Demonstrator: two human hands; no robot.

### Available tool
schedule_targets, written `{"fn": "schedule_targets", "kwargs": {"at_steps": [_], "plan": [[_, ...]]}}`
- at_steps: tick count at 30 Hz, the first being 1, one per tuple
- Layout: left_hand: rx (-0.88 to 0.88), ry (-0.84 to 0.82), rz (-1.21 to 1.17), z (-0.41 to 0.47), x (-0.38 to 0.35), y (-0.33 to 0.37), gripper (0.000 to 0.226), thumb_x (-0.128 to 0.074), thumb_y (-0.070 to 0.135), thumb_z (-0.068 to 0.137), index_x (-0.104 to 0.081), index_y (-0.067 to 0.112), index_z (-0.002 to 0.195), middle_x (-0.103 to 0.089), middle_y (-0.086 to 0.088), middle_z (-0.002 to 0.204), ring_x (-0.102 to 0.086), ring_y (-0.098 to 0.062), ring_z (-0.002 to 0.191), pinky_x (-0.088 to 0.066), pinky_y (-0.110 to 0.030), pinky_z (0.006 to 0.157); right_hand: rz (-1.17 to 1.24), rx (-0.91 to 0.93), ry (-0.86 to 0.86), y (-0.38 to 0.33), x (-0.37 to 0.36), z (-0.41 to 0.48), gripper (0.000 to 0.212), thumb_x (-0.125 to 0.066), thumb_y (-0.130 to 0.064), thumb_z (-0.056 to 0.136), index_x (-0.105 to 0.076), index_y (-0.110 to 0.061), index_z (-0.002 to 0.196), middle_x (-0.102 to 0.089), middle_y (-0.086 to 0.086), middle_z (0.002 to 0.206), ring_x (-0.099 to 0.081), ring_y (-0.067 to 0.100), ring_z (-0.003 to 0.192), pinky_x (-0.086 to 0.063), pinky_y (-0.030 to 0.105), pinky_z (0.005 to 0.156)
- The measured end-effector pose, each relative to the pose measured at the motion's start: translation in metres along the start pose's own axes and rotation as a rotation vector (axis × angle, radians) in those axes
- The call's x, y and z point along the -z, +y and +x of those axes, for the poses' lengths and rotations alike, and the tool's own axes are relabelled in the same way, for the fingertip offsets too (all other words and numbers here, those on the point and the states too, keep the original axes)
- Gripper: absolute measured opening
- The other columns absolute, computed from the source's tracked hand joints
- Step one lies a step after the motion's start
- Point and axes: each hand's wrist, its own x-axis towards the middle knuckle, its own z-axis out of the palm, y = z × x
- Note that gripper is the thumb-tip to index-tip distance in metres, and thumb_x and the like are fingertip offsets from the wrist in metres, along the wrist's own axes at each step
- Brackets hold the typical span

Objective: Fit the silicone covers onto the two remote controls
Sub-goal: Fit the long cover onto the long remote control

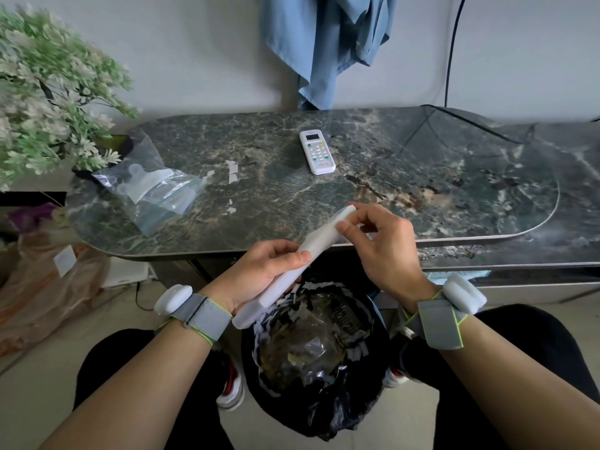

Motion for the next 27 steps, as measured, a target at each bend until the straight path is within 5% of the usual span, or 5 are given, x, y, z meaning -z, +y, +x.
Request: {"fn": "schedule_targets", "kwargs": {"at_steps": [6,17,24,27], "plan": [[-0.006,-0.018,0.008,0.001,0.001,-0.001,0.039,-0.069,0.03,0.076,-0.065,0.001,0.103,-0.057,-0.005,0.068,-0.054,-0.012,0.052,-0.042,-0.018,0.041,0.072,-0.045,0.019,0.001,0.003,-0.001,0.007,-0.071,-0.018,0.085,-0.067,-0.016,0.079,-0.073,0.0,0.102,-0.067,0.008,0.082,-0.055,0.037,0.077],[-0.016,-0.058,0.042,0.004,0.005,-0.004,0.04,-0.066,0.03,0.077,-0.065,0.0,0.105,-0.059,-0.005,0.07,-0.055,-0.012,0.053,-0.043,-0.019,0.043,0.199,-0.108,0.009,0.003,0.004,0.002,0.014,-0.072,-0.017,0.085,-0.066,-0.024,0.074,-0.072,-0.008,0.08,-0.072,0.026,0.085,-0.057,0.044,0.07],[-0.036,-0.086,0.041,0.004,0.005,-0.006,0.033,-0.069,0.027,0.076,-0.067,0.01,0.104,-0.066,0.003,0.075,-0.06,-0.01,0.063,-0.047,-0.02,0.055,0.254,-0.128,-0.007,0.0,0.01,0.005,0.013,-0.074,-0.014,0.083,-0.067,-0.02,0.074,-0.07,0.003,0.071,-0.06,0.007,0.058,-0.047,0.017,0.057],[-0.044,-0.083,0.044,0.004,0.005,-0.007,0.044,-0.076,0.031,0.069,-0.066,0.011,0.107,-0.067,-0.001,0.081,-0.063,-0.014,0.068,-0.05,-0.023,0.059,0.29,-0.137,-0.009,0.0,0.012,0.006,0.014,-0.074,-0.014,0.083,-0.067,-0.02,0.073,-0.073,0.014,0.076,-0.058,0.01,0.058,-0.049,0.021,0.055]]}}
